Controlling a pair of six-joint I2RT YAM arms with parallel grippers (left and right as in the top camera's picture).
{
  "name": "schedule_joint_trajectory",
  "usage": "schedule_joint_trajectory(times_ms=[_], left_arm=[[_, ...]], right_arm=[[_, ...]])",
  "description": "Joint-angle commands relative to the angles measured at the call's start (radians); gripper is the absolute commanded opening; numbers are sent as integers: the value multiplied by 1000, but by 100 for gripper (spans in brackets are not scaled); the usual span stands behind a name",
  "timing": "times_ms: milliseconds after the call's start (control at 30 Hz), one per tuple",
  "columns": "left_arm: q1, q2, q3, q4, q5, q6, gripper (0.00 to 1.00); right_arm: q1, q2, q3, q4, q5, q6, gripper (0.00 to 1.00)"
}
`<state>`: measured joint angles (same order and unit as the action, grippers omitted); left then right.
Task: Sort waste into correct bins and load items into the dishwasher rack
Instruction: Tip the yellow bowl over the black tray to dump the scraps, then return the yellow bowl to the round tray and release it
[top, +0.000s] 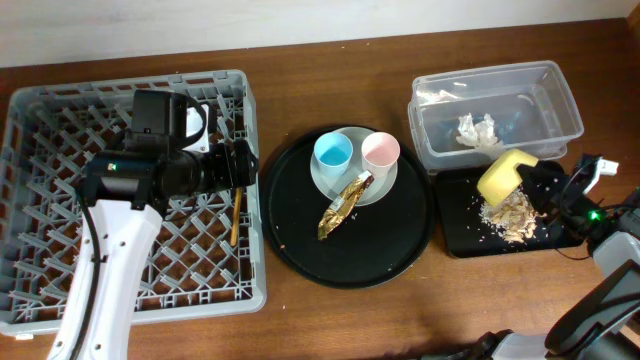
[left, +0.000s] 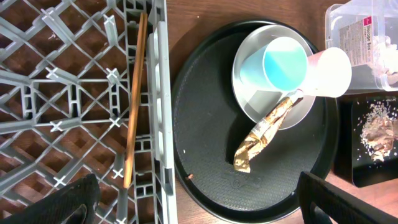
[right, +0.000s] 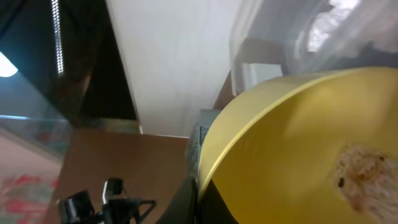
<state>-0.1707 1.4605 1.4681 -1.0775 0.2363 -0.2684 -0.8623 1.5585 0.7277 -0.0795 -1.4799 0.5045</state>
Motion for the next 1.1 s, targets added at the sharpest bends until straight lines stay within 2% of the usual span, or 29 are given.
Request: schedule_joint_trajectory(times_ms=[0, 100, 167, 333, 367, 467, 500, 567, 633, 700, 733, 767, 833, 900, 1000, 1033, 1067], left_arm=[[2, -4, 1, -2, 11, 16, 99], [2, -4, 1, -2, 11, 16, 99], [2, -4, 1, -2, 11, 16, 99], [2, -4, 1, -2, 11, 16, 99], [2, -4, 1, -2, 11, 16, 99], [2, -4, 1, -2, 11, 16, 99], [2, -4, 1, -2, 11, 16, 99], [2, -4, 1, -2, 11, 16, 99], [2, -4, 1, -2, 11, 16, 99], [2, -4, 1, -2, 11, 16, 99], [2, -4, 1, -2, 11, 16, 99], [2, -4, 1, -2, 11, 16, 100], [2, -4, 1, -2, 11, 16, 99], [2, -4, 1, -2, 11, 16, 99], [2, -4, 1, -2, 11, 16, 99], [2, -4, 1, -2, 11, 16, 99], [2, -4, 1, -2, 11, 16, 99]], right_arm=[[-4, -10, 2, 19, -72, 67, 4], [-4, -11, 2, 48, -29, 51, 4], [-3, -12, 2, 44, -71, 138, 4], [-2, -12, 2, 105, -37, 188, 4], [-2, -13, 2, 99, -72, 243, 4], [-1, -13, 2, 135, -72, 225, 4], [3, -15, 2, 112, -72, 291, 4], [5, -14, 2, 148, -41, 291, 4], [11, -16, 2, 121, -72, 365, 4], [18, -16, 2, 187, -16, 365, 4], [18, -16, 2, 189, -72, 441, 4], [23, -21, 2, 191, -72, 439, 4], [52, -27, 3, 253, -73, 446, 4], [111, -45, 5, 352, -68, 549, 4], [230, -77, 10, 613, -27, 777, 4], [320, -99, 10, 784, -18, 907, 4], [386, -112, 10, 877, -9, 981, 4]])
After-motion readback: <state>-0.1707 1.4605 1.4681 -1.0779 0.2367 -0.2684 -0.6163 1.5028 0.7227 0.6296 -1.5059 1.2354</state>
